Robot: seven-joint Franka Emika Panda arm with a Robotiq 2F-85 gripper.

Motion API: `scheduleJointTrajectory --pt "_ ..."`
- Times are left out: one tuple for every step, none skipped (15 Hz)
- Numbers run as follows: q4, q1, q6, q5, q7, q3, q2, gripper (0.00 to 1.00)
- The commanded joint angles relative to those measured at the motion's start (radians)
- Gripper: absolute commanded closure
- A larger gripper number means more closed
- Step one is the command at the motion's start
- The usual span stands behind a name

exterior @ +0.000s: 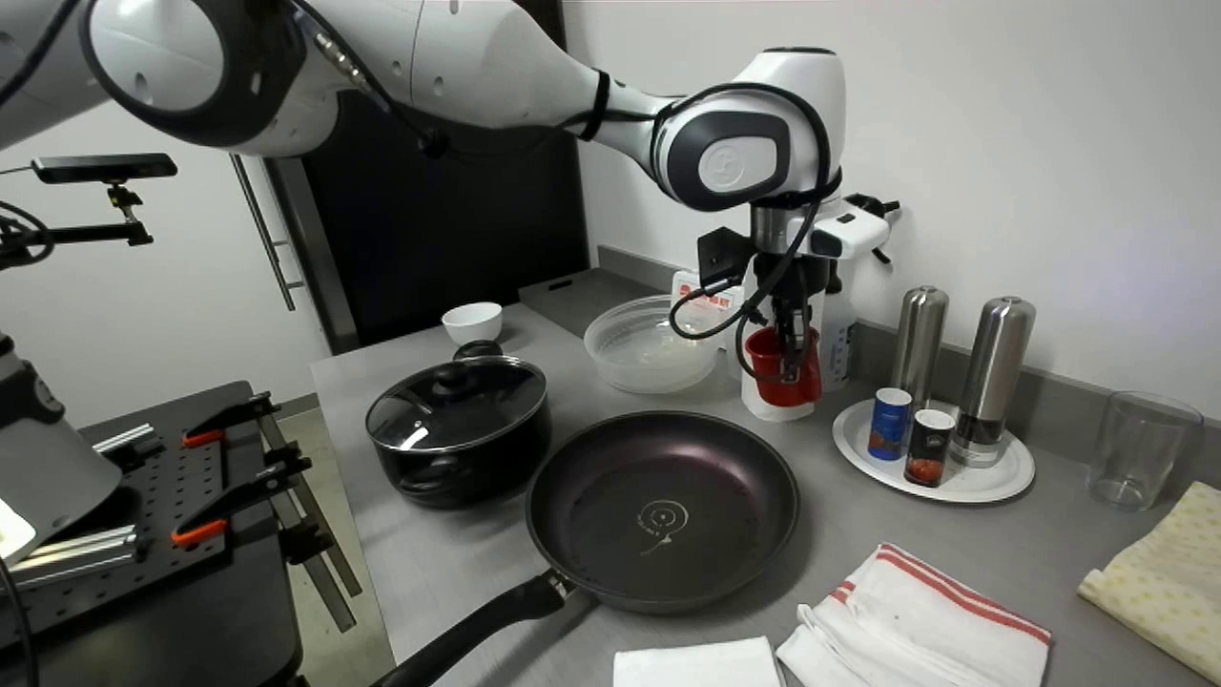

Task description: Move the red mug to the right

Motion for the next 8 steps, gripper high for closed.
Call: scheduleJointTrajectory --pt "0.08 0.008 0.015 -0.003 0.027 -0.002 0.073 0.98" --pt "0.086 0.01 0.02 -0.003 0.028 -0.003 0.082 0.98" --pt "0.092 0.011 0.024 -0.002 0.029 -0.003 0.091 0.98" --pt "0.096 0.011 0.029 -0.003 0.03 -0.004 0.097 0.98" --pt "0.102 0.012 0.039 -0.003 0.034 -0.006 0.105 0.98" --pt "0.108 0.012 0.042 -0.003 0.034 -0.006 0.111 0.98" --pt "0.113 0.013 0.048 -0.004 0.037 -0.007 0.117 0.98" --pt "0.117 0.013 0.054 -0.004 0.038 -0.008 0.122 0.98"
